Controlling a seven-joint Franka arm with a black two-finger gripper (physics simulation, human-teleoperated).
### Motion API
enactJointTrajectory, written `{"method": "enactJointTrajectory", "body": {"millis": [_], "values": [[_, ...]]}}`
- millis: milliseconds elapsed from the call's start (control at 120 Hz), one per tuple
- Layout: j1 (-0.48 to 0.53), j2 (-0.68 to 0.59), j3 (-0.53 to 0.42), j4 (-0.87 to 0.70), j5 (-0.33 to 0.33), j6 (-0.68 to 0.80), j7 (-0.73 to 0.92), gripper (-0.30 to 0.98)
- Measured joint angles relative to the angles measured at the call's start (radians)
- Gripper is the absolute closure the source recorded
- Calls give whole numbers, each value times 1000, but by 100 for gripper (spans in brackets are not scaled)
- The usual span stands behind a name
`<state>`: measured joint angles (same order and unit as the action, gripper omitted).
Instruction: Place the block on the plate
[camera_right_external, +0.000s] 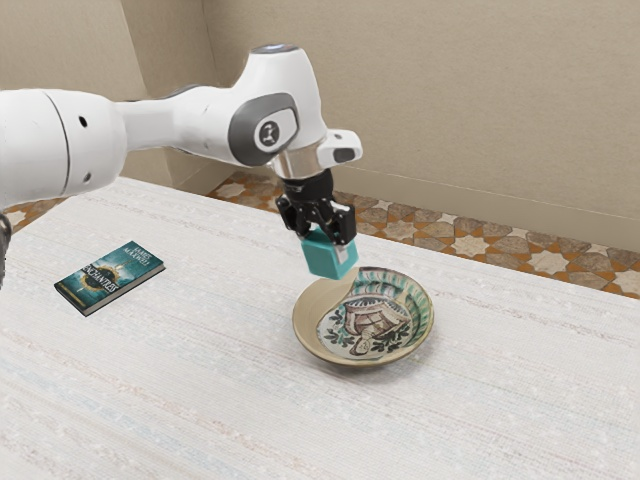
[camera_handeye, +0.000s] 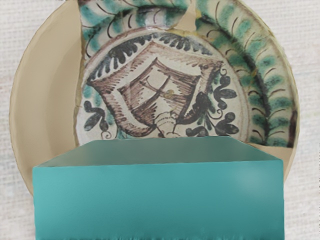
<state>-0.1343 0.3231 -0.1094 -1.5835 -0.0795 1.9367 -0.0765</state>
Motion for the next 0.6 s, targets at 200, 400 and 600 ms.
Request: {"method": "enactJointTrajectory", "body": {"millis": [200,400,600], "values": [[-15,155,-10,122,4,-38,-6,30],[-23,249,-30,190,9,-52,-9,30],[-27,288,-21,210,7,-55,-7,30]]}}
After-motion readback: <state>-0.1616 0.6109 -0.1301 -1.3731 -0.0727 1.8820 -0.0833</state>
